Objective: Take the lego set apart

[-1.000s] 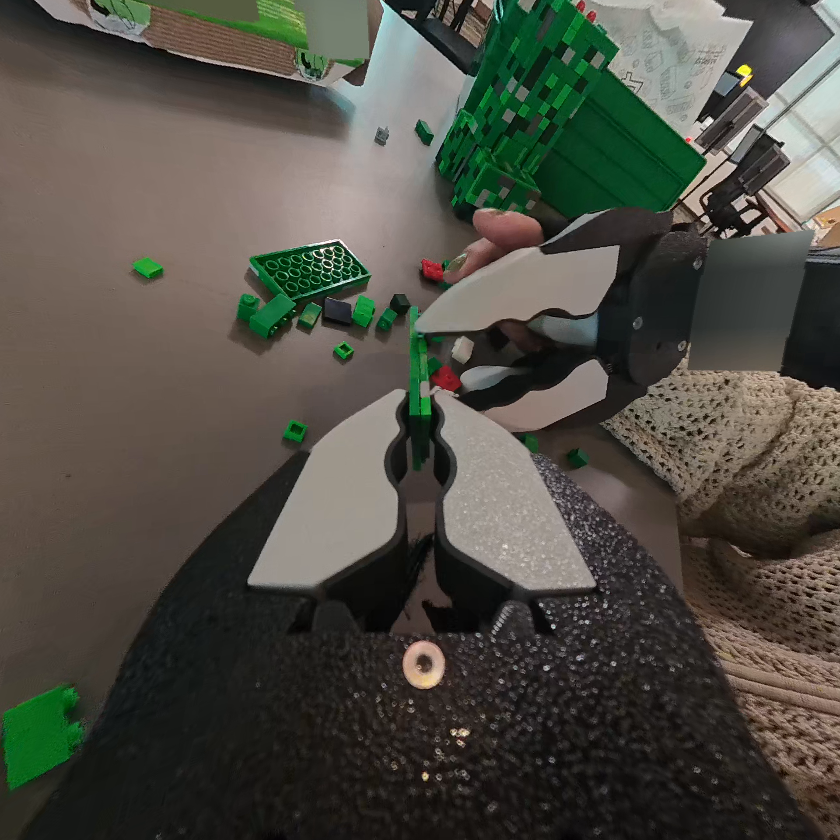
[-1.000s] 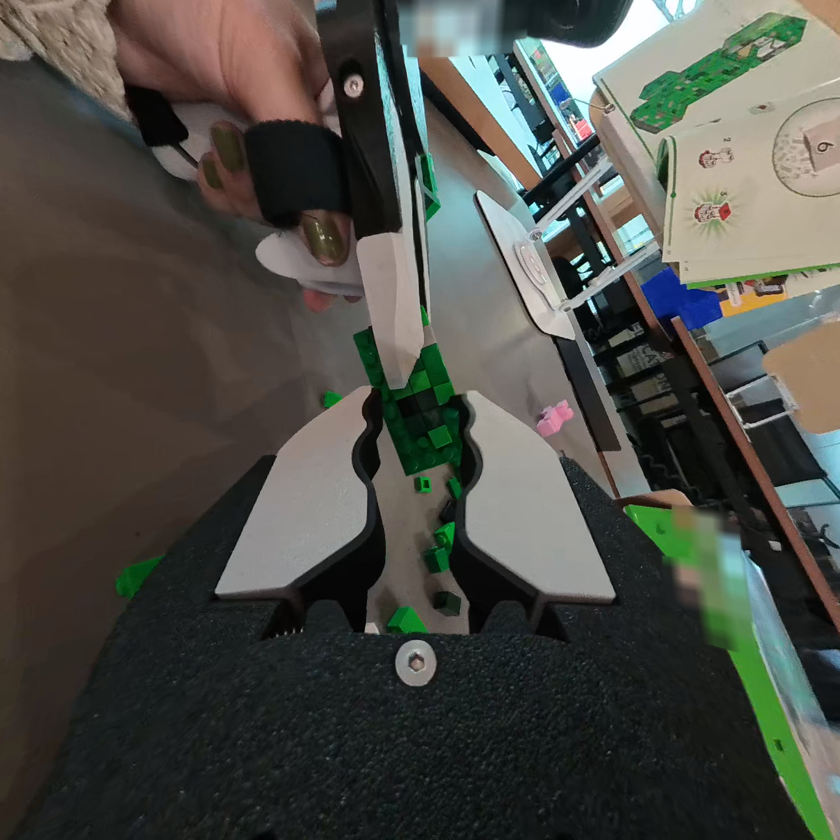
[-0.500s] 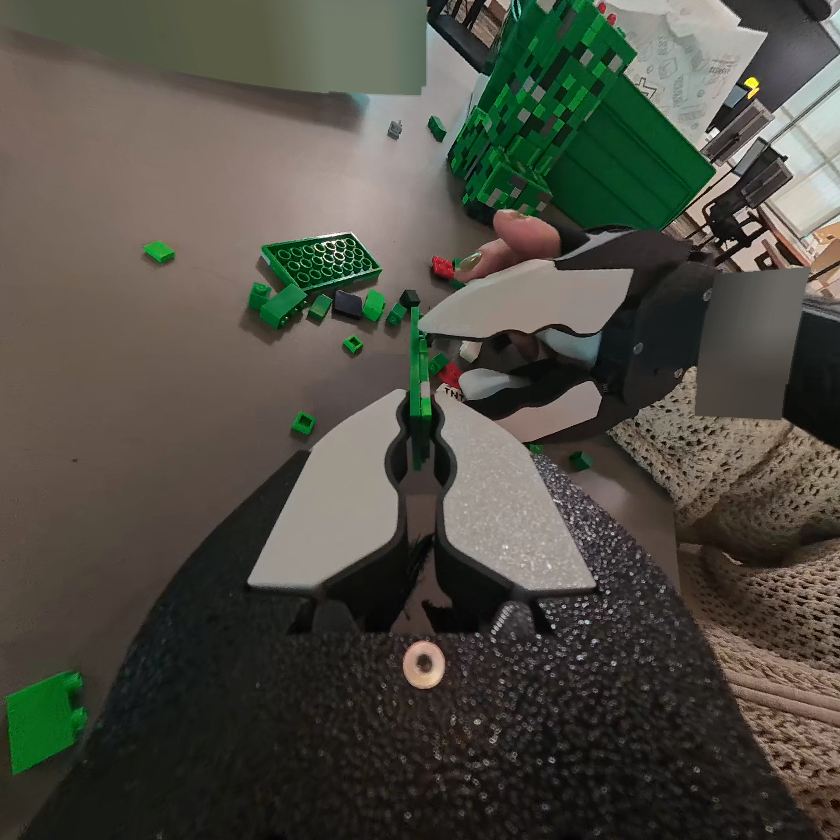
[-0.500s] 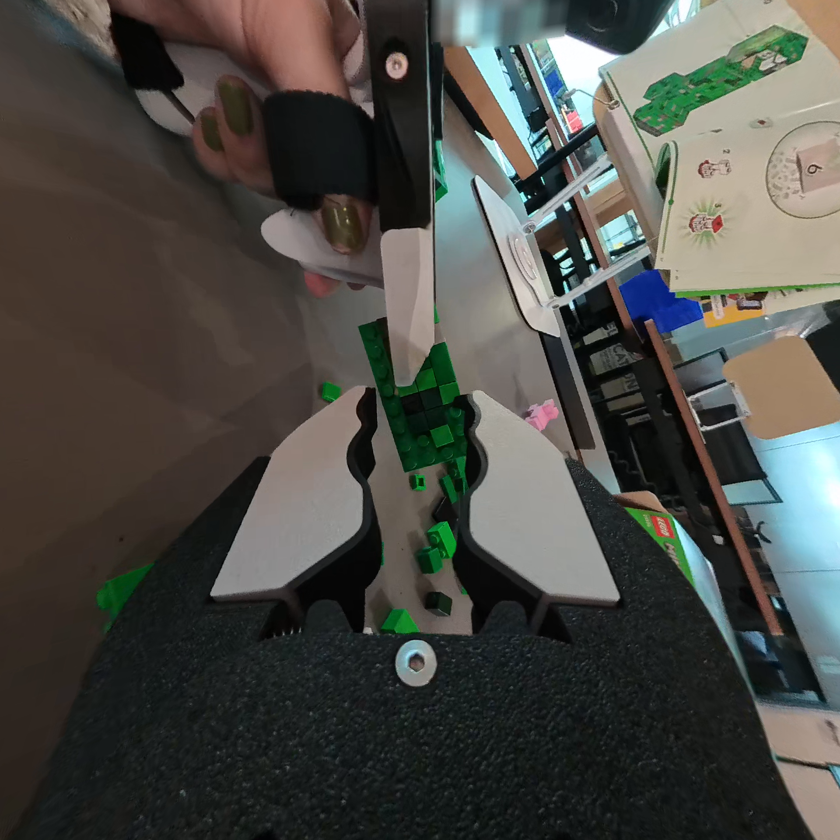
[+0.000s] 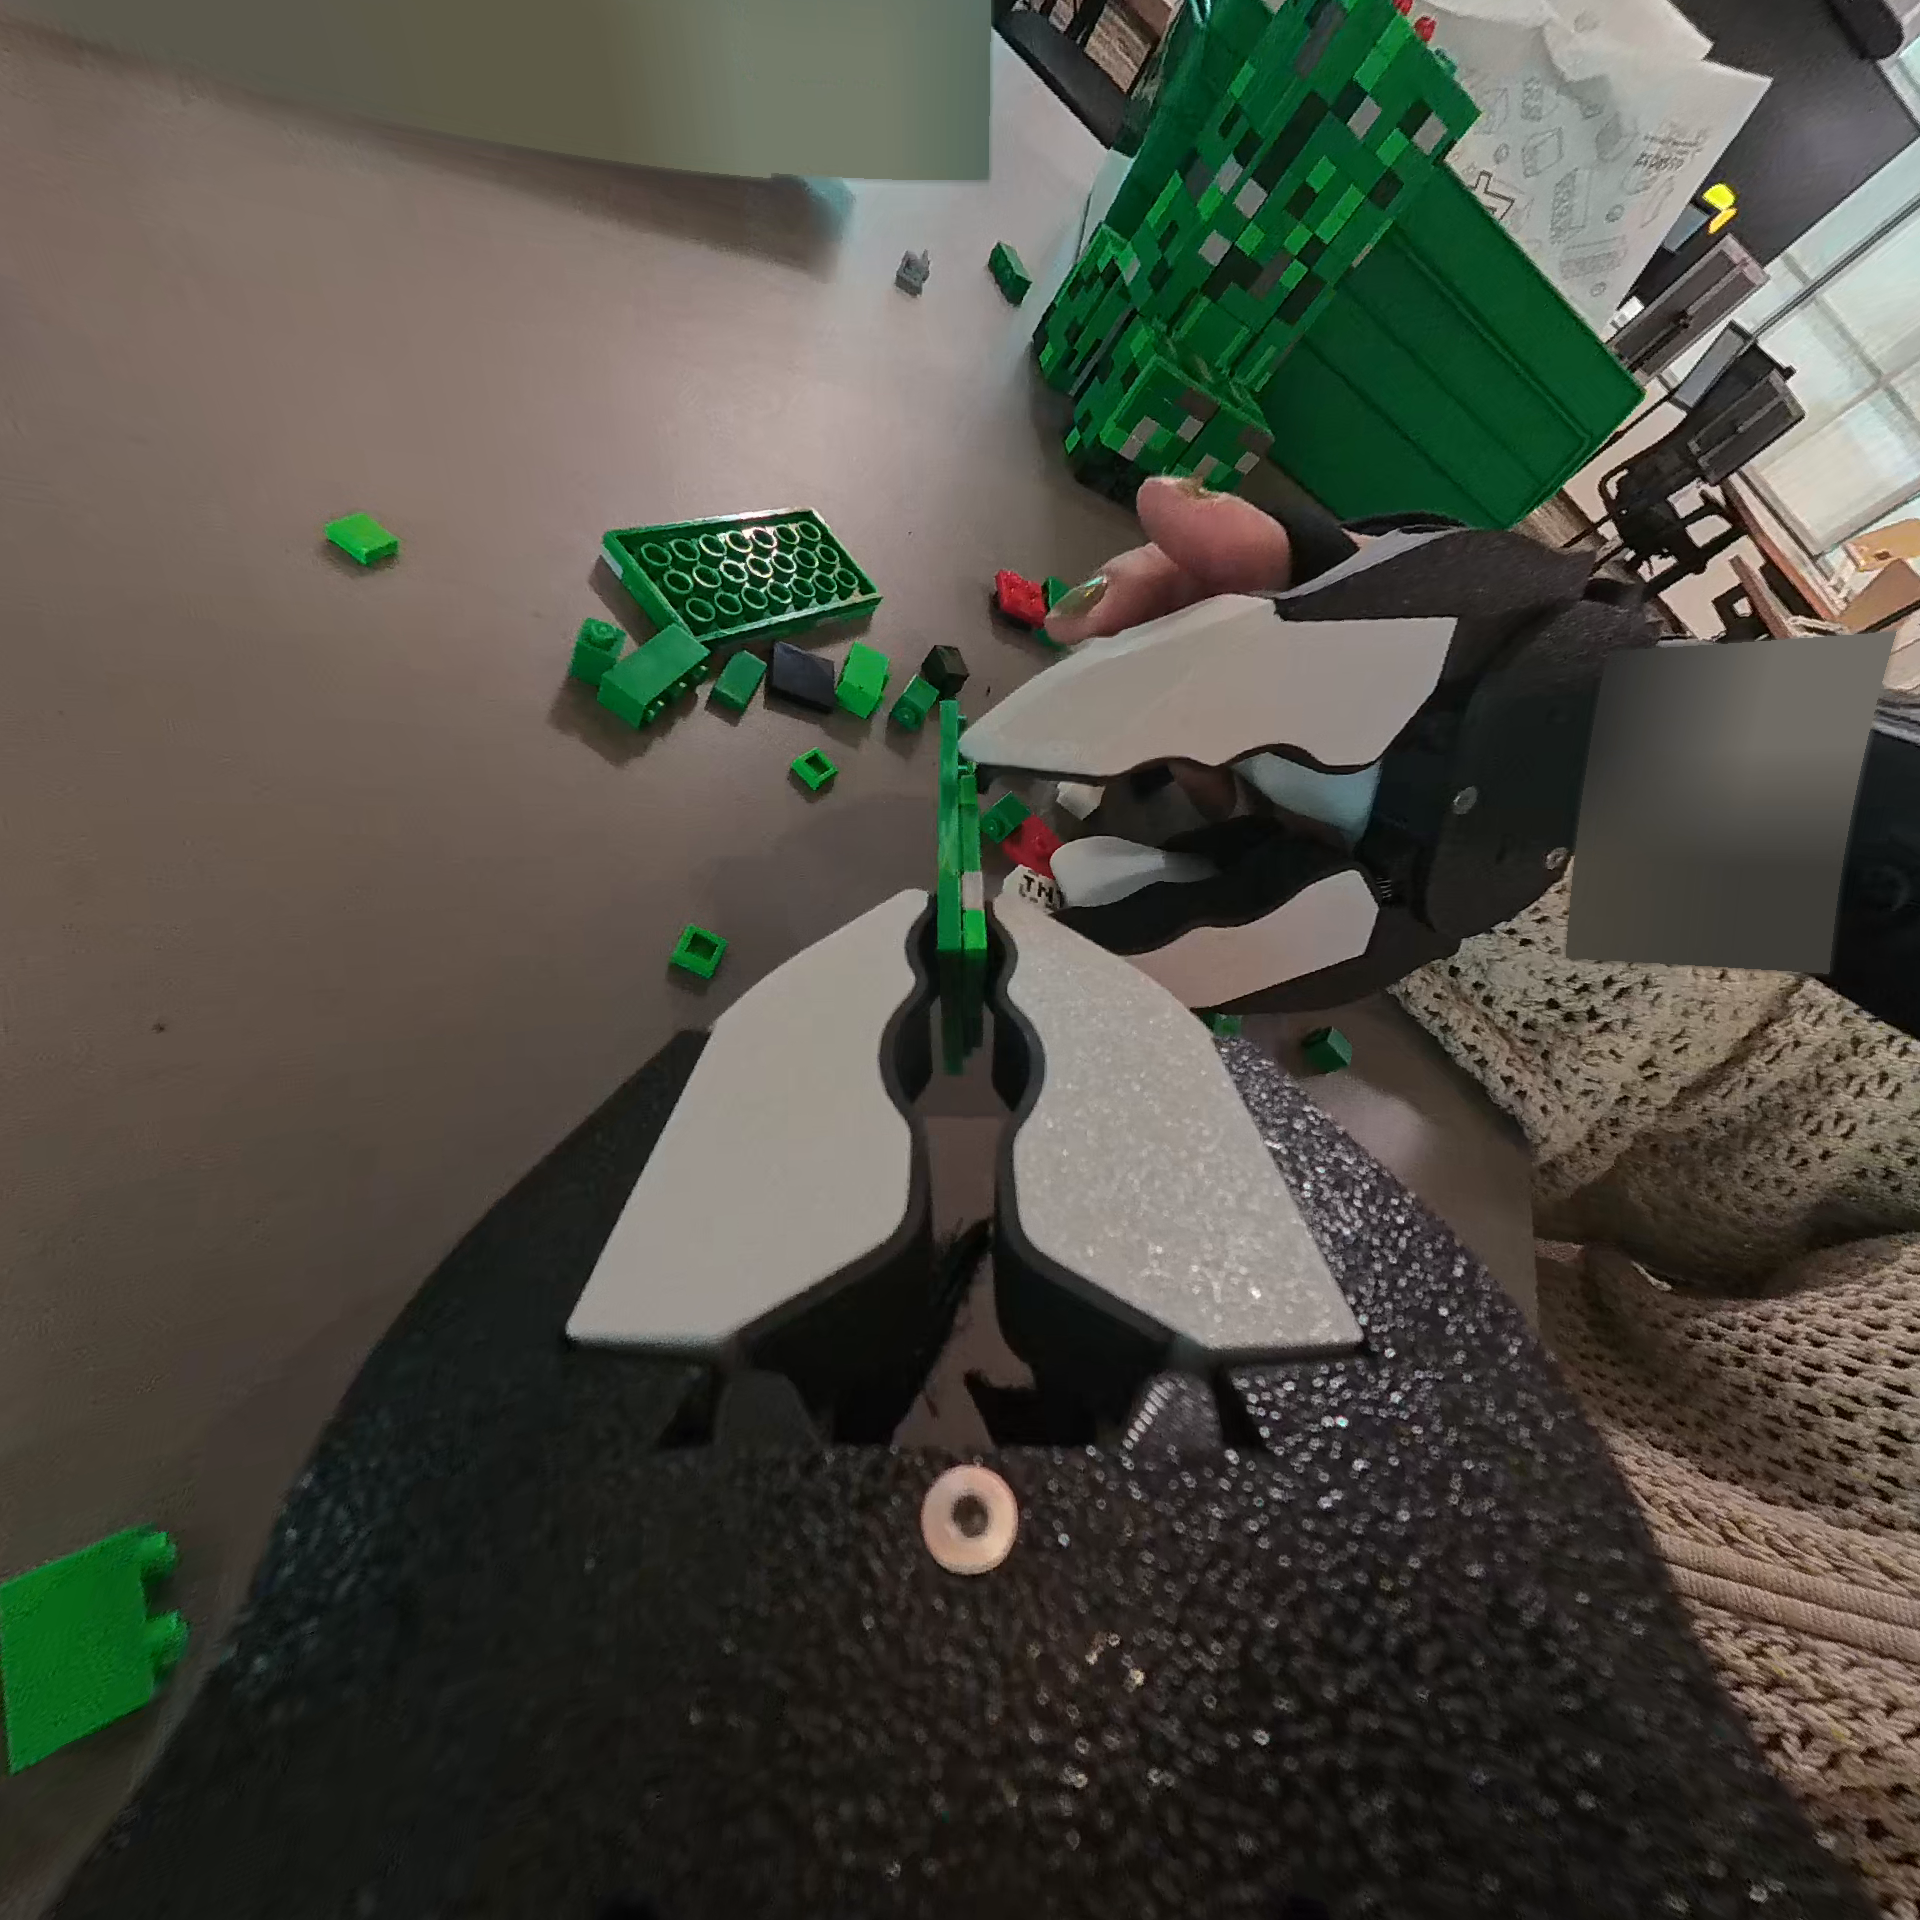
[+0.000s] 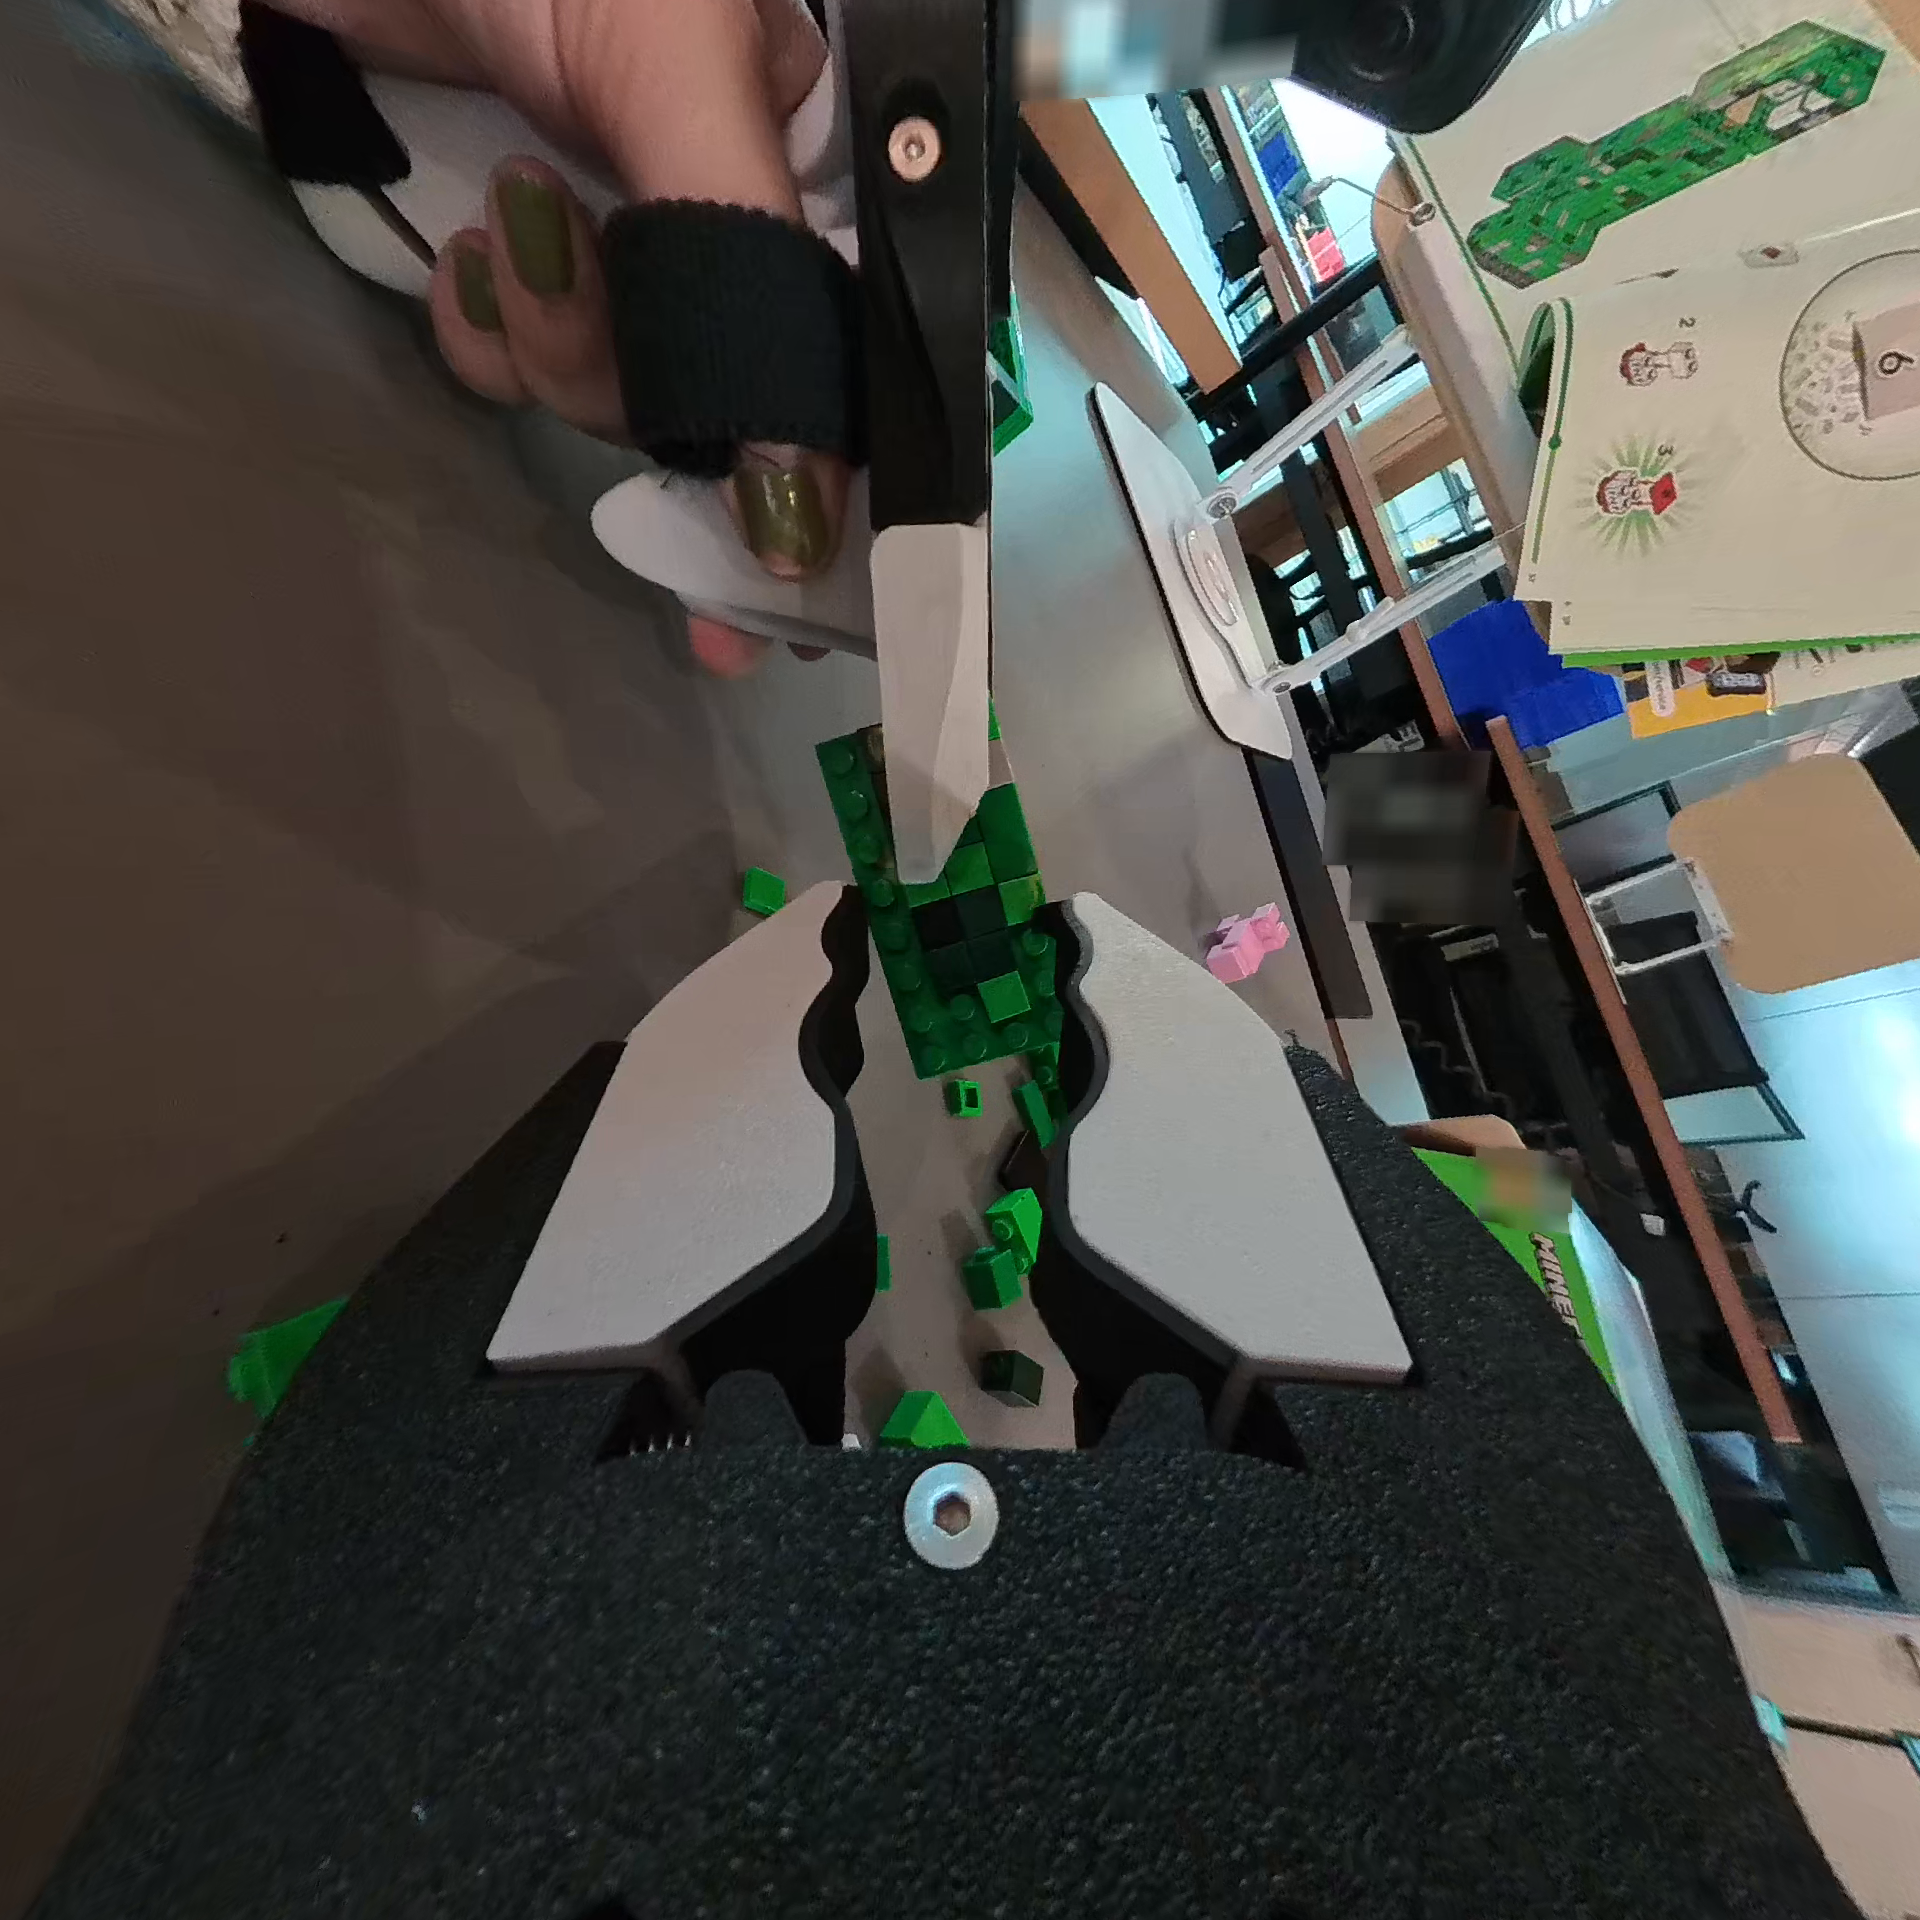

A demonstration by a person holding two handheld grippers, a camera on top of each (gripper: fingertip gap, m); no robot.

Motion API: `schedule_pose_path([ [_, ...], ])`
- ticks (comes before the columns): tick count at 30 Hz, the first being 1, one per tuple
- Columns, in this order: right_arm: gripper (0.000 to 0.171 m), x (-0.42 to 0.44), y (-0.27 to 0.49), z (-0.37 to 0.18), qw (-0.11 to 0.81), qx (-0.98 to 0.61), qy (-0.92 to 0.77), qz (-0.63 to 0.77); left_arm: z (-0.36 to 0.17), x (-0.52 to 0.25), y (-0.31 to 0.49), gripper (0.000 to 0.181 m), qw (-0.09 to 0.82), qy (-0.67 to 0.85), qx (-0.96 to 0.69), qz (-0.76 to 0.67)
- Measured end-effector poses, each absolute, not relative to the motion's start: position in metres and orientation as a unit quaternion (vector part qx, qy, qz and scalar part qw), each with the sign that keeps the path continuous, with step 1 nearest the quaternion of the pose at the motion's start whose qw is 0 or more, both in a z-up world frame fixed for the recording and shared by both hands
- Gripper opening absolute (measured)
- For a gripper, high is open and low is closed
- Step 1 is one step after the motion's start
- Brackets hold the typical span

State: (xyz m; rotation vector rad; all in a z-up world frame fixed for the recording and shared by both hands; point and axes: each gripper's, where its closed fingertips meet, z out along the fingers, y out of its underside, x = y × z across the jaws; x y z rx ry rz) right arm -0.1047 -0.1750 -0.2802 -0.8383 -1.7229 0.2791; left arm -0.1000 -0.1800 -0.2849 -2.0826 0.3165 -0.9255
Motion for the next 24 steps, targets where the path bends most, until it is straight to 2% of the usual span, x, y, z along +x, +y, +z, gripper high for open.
schedule_pose_path([
  [5,0.032,-0.1046,-0.1755,-0.2817,0.563,-0.358,-0.735,0.12,-0.2862,-0.1009,-0.1795,0.005,0.406,0.122,-0.827,-0.368],
  [12,0.022,-0.1027,-0.1783,-0.2833,0.551,-0.359,-0.741,0.135,-0.2919,-0.1015,-0.1795,0.005,0.393,0.117,-0.837,-0.362],
  [19,0.032,-0.1048,-0.1765,-0.2833,0.556,-0.362,-0.738,0.125,-0.2931,-0.1015,-0.1804,0.005,0.386,0.111,-0.838,-0.369],
  [24,0.031,-0.1091,-0.1791,-0.2843,0.562,-0.351,-0.74,0.113,-0.2926,-0.1006,-0.1808,0.005,0.385,0.113,-0.837,-0.372],
])
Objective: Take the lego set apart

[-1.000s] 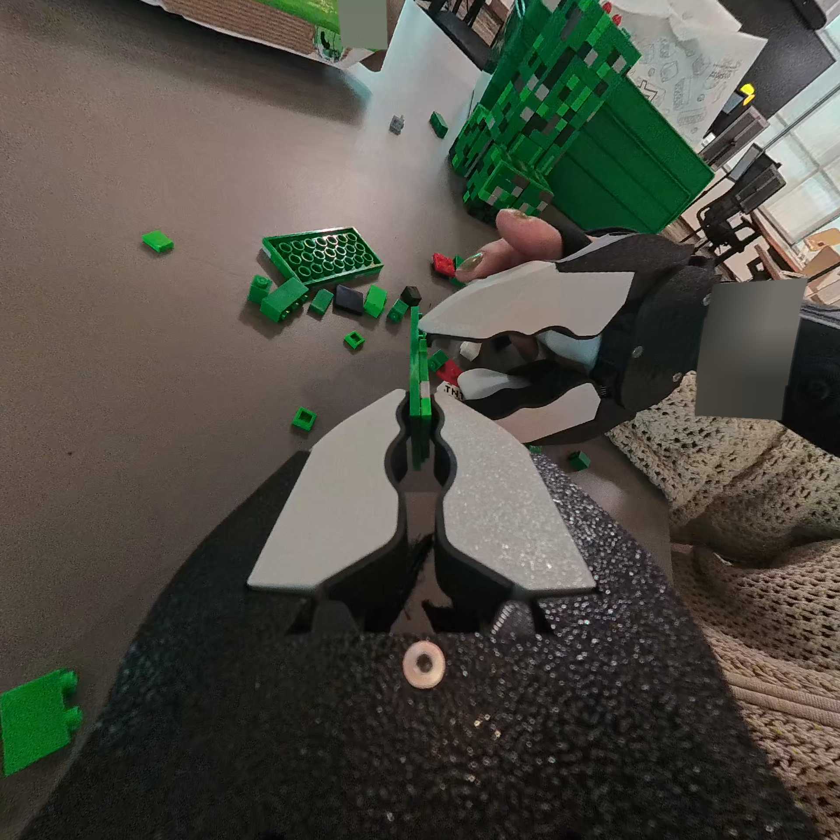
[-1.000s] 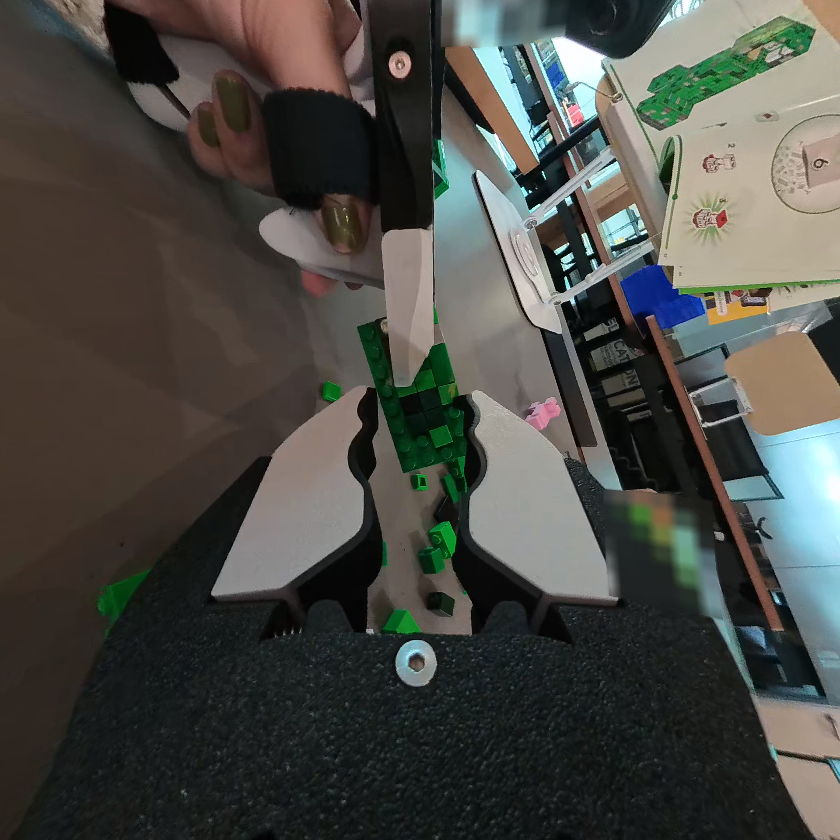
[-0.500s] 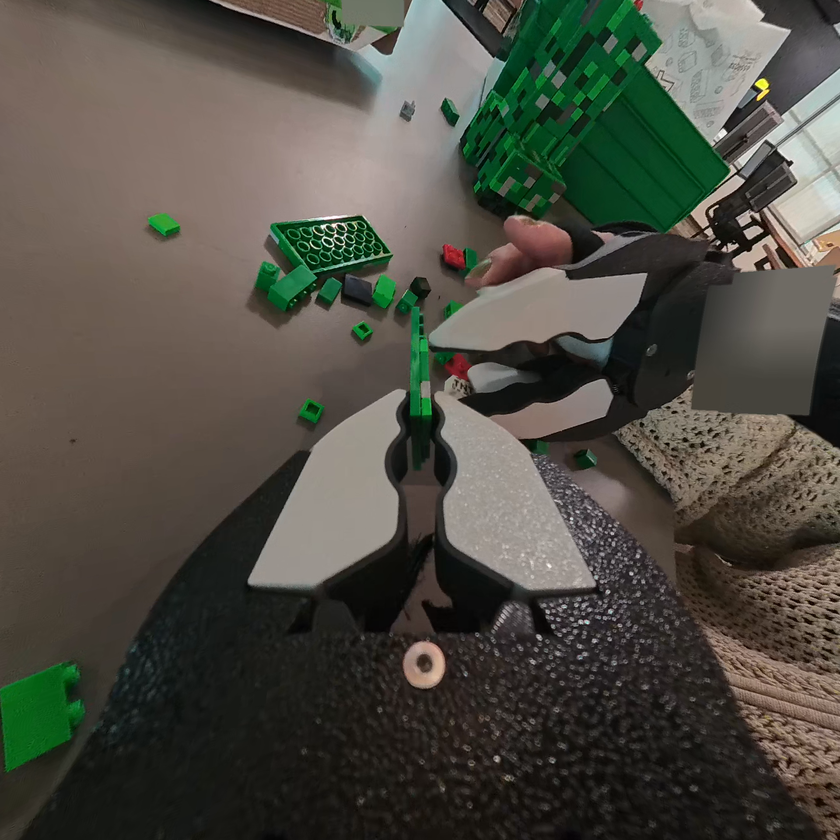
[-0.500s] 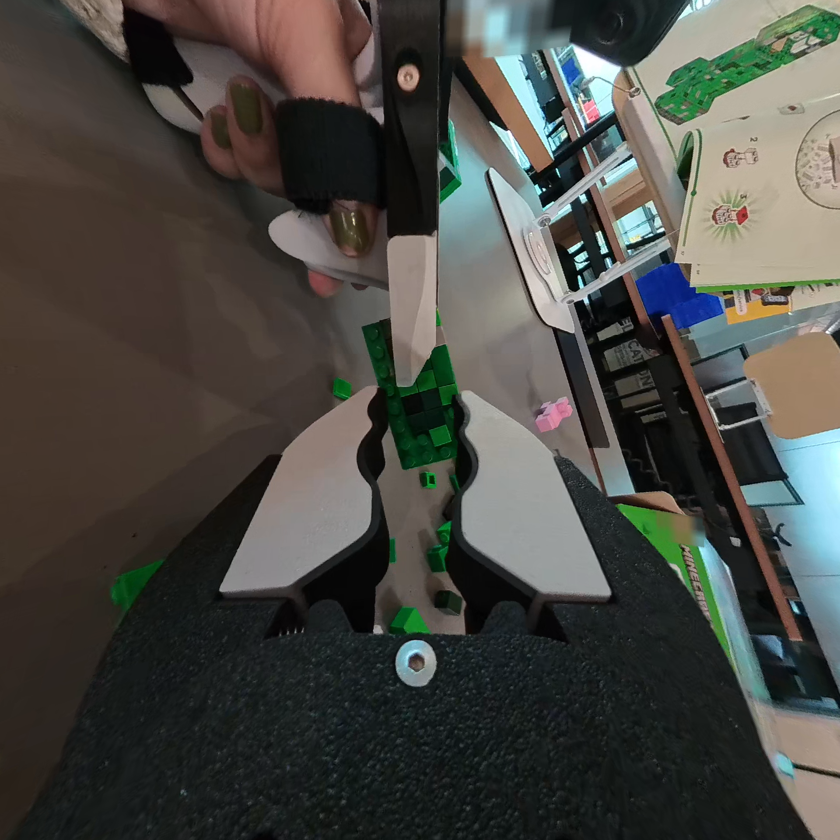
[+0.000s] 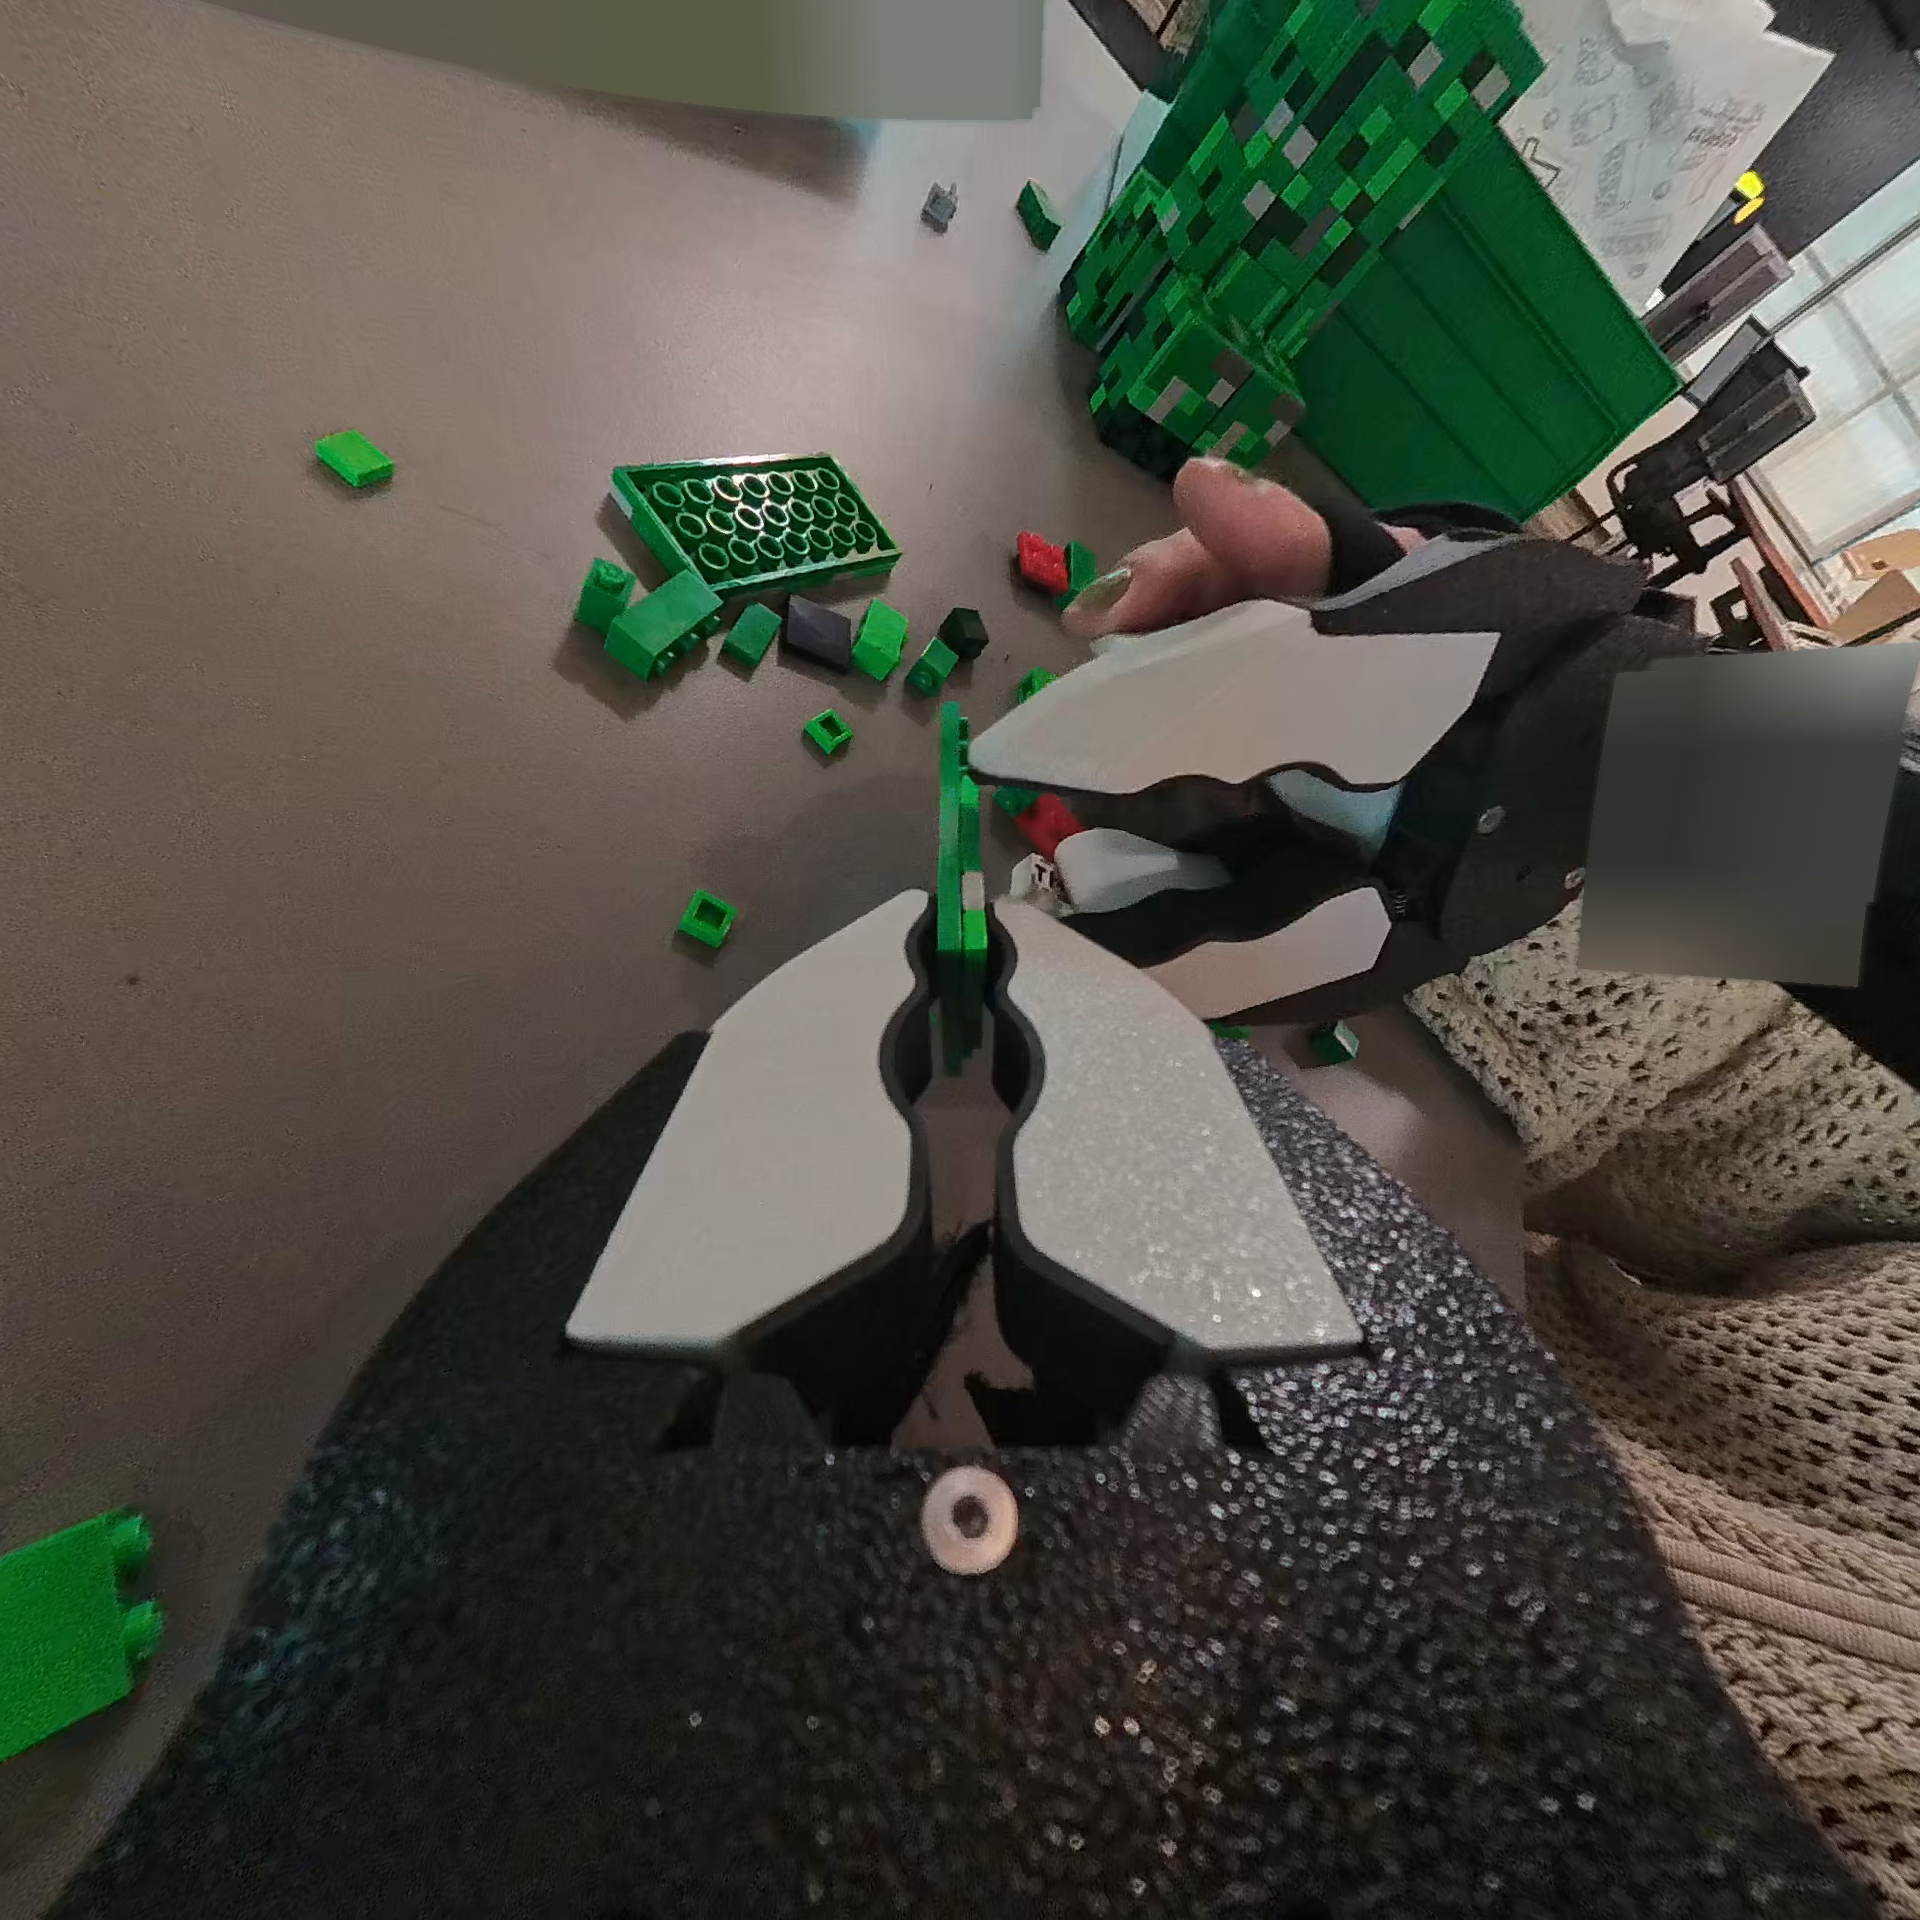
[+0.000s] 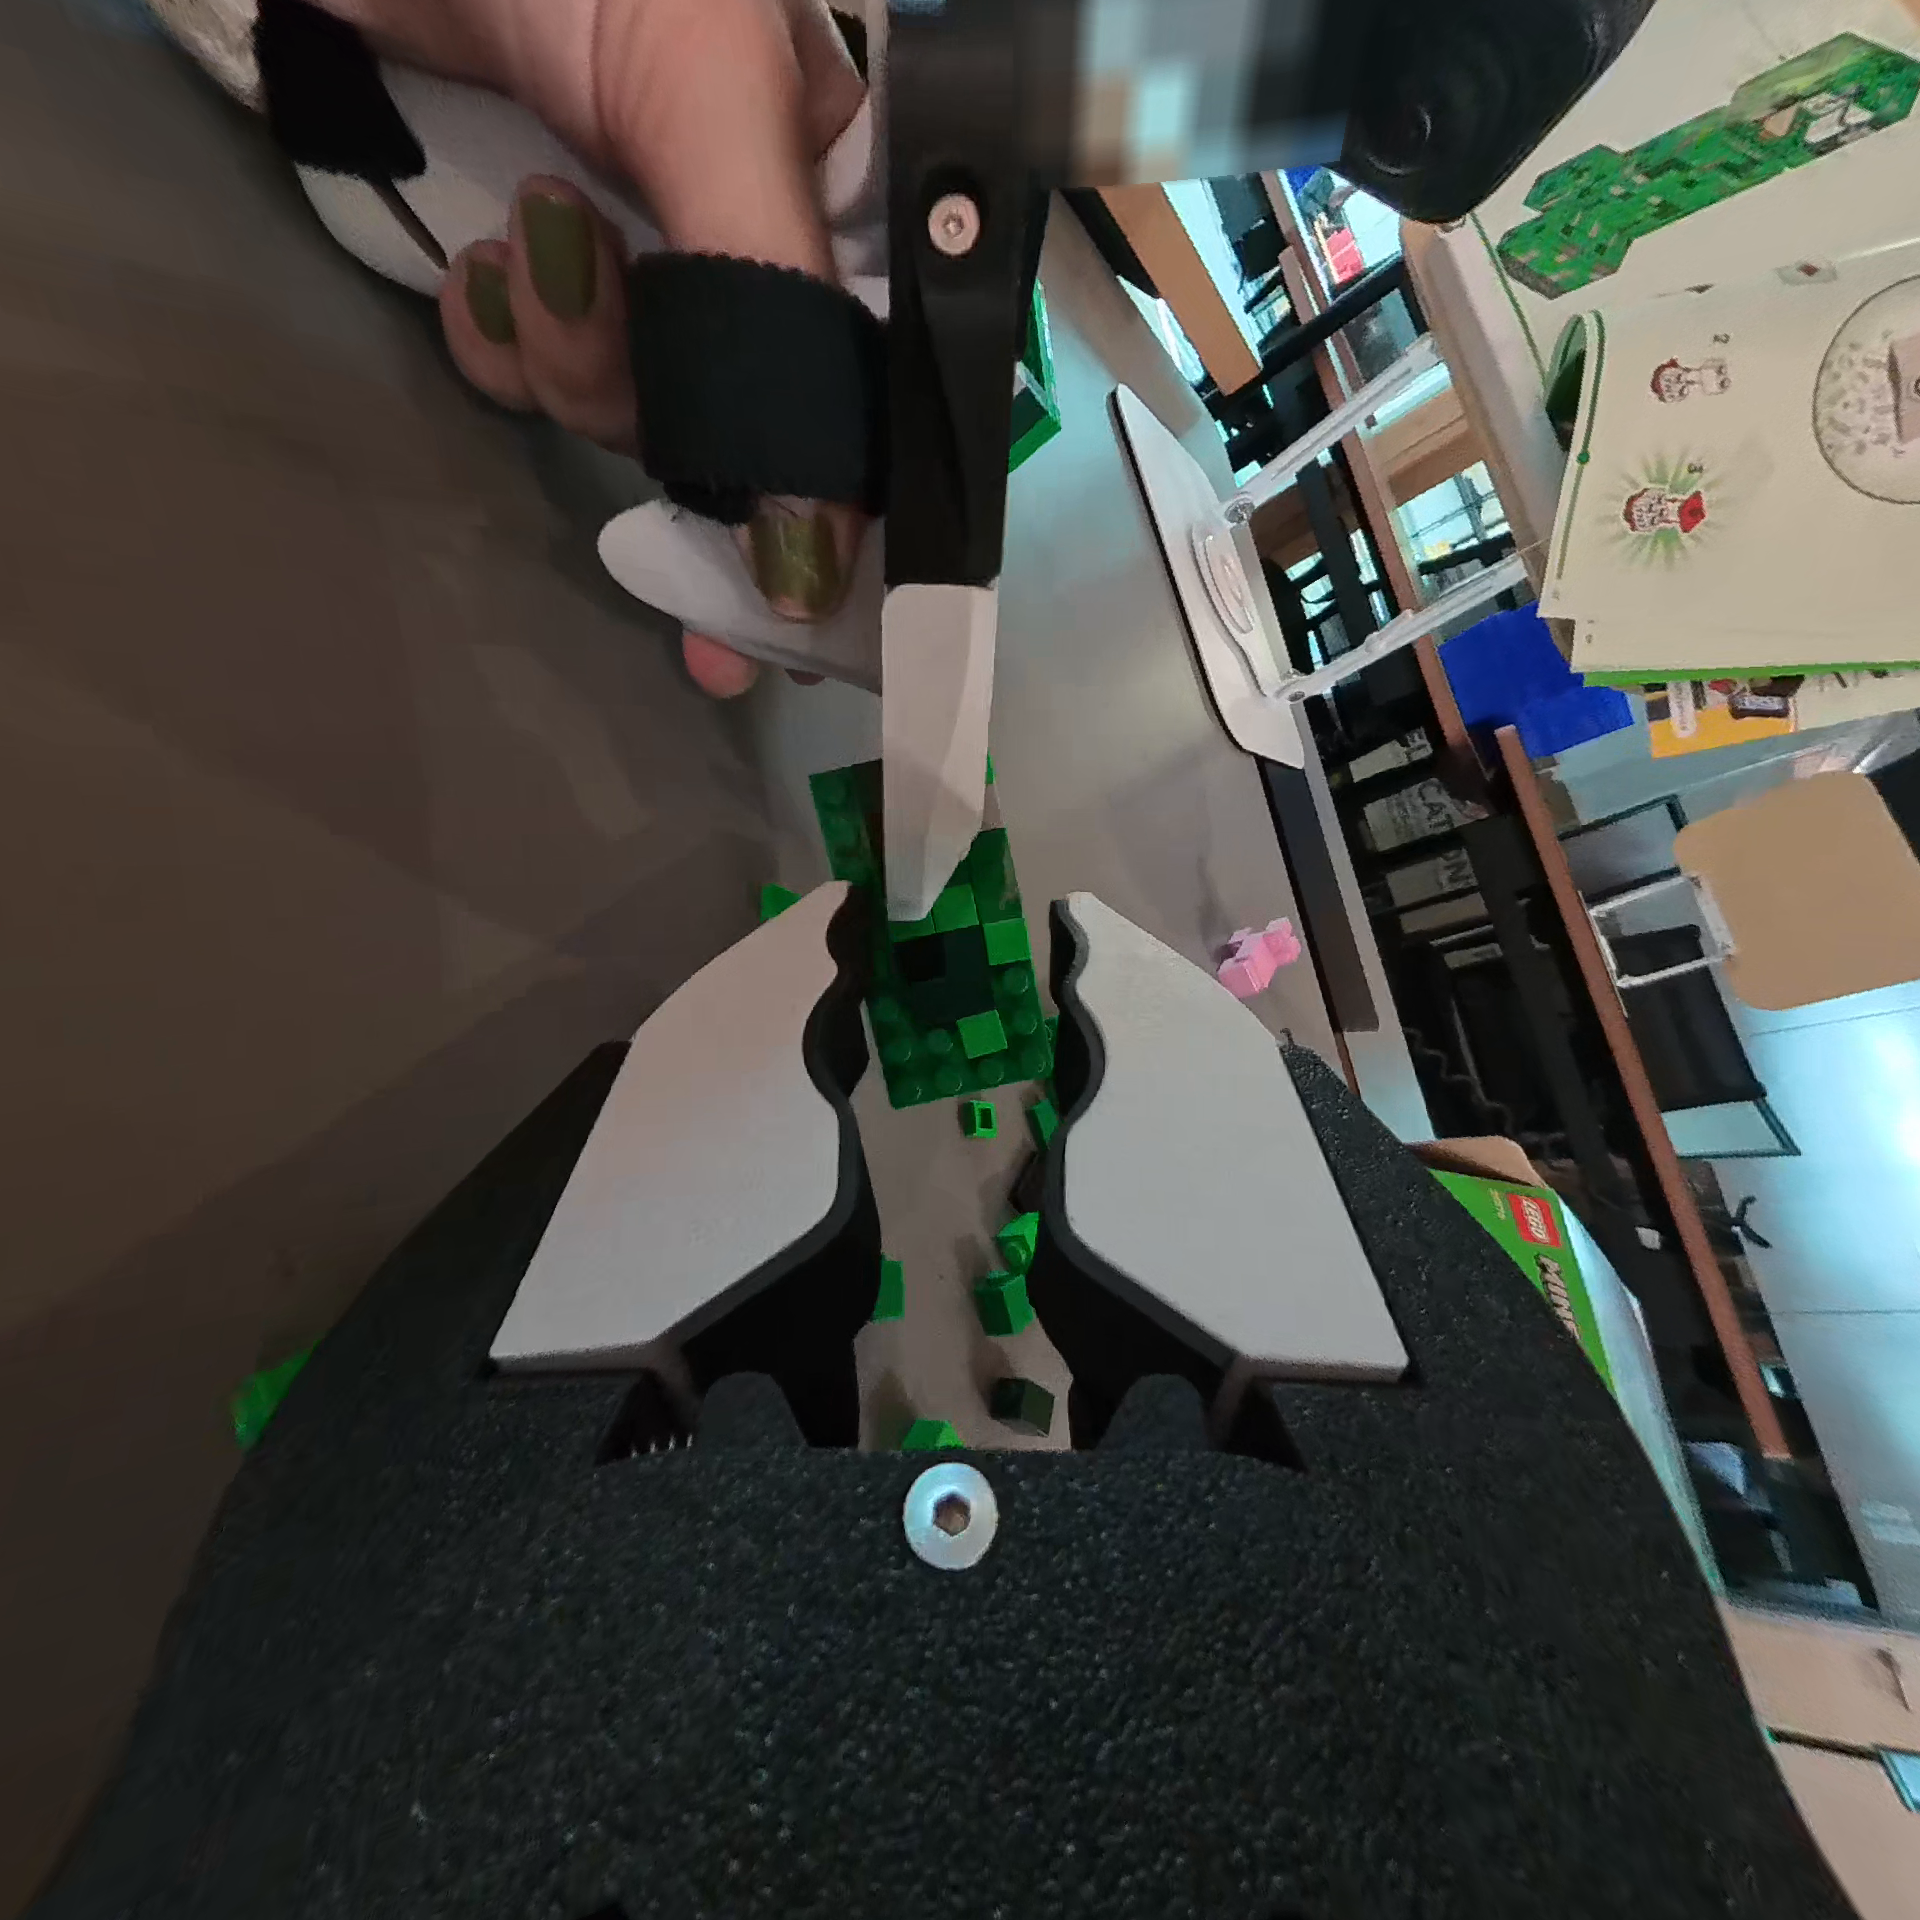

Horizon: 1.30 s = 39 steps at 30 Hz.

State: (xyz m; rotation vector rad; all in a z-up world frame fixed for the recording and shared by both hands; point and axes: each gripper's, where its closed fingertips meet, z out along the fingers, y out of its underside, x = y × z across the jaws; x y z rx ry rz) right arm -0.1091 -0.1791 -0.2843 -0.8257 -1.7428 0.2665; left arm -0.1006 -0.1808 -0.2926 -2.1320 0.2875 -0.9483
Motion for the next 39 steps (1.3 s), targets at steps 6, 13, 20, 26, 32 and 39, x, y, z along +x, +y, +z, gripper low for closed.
schedule_pose_path([
  [6,0.037,-0.107,-0.182,-0.285,0.554,-0.345,-0.749,0.116,-0.285,-0.097,-0.183,0.005,0.388,0.116,-0.822,-0.401],
  [13,0.034,-0.105,-0.181,-0.273,0.577,-0.321,-0.749,0.058,-0.271,-0.095,-0.184,0.005,0.41,0.12,-0.802,-0.416],
  [20,0.033,-0.108,-0.181,-0.257,0.629,-0.272,-0.728,-0.03,-0.258,-0.099,-0.182,0.006,0.424,0.082,-0.766,-0.476],
  [26,0.008,-0.111,-0.187,-0.244,0.671,-0.198,-0.703,-0.124,-0.241,-0.109,-0.179,0.007,0.429,0.01,-0.701,-0.57],
  [32,0.015,-0.107,-0.174,-0.258,0.633,-0.302,-0.713,-0.002,-0.252,-0.113,-0.17,0.005,0.473,0.038,-0.747,-0.466],
  [39,0.021,-0.106,-0.17,-0.271,0.607,-0.311,-0.731,-0.001,-0.256,-0.117,-0.168,0.005,0.472,0.03,-0.754,-0.456],
])
